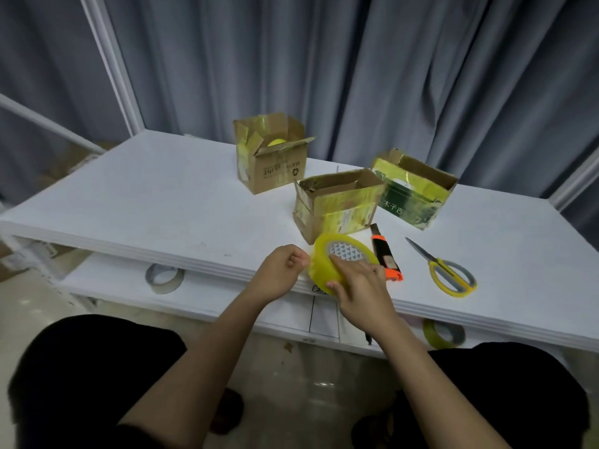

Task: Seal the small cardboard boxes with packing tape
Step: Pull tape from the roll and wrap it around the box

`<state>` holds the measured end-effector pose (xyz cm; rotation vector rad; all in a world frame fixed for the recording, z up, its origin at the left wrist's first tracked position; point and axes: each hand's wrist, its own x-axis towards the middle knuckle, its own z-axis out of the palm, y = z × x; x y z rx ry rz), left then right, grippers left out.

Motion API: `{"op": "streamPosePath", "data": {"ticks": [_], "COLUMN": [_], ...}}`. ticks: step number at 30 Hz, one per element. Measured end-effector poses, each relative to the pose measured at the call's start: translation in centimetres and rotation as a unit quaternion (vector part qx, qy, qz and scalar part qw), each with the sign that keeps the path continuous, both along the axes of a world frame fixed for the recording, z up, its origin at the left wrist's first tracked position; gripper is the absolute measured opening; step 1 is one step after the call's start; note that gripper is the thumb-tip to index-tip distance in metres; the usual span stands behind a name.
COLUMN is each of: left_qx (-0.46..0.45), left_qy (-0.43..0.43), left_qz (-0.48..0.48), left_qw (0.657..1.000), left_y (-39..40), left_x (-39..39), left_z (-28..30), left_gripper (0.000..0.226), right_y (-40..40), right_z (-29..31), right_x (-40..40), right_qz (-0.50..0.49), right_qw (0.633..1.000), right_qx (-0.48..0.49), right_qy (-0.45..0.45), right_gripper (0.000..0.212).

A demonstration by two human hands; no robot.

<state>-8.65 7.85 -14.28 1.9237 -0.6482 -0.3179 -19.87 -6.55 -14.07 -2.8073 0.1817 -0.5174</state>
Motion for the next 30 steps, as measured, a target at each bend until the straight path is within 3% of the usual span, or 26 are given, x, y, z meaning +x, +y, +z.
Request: {"op": "streamPosePath", "data": {"ticks": [10,21,26,30], "left_qx": [-0.022,0.075,0.09,0.035], "left_qy": [0.039,-0.024,0.015,0.067], "left_qz": [0.02,0.072,0.063,0.037], "left_qw": [0.999,0.994,0.994,0.996], "left_y": [-0.7,-1.6,-2.2,-2.1], "left_x": [-0.3,-0.1,0.0,0.2], "left_z": [-1.8,-2.5,-2.5,-2.2], "left_gripper": [0.006,0.011,0.018,0.014], "right_y": [-1.3,-1.8,-1.9,-2.1], "right_z": [-1.5,-2.6,-2.8,-2.8], "right_x": [0.0,0.2,0.2,0.2], "right_qz": [0.0,-0.004,-0.003,0.003], "right_qw": [1.0,0.998,0.998,0.997], "right_qx": [-0.03,-0.059,-0.064,-0.067], "right_qy": [-0.001,-0.003,-0.028,-0.04], "right_gripper": [0.047,0.045,0.045,0.045]}}
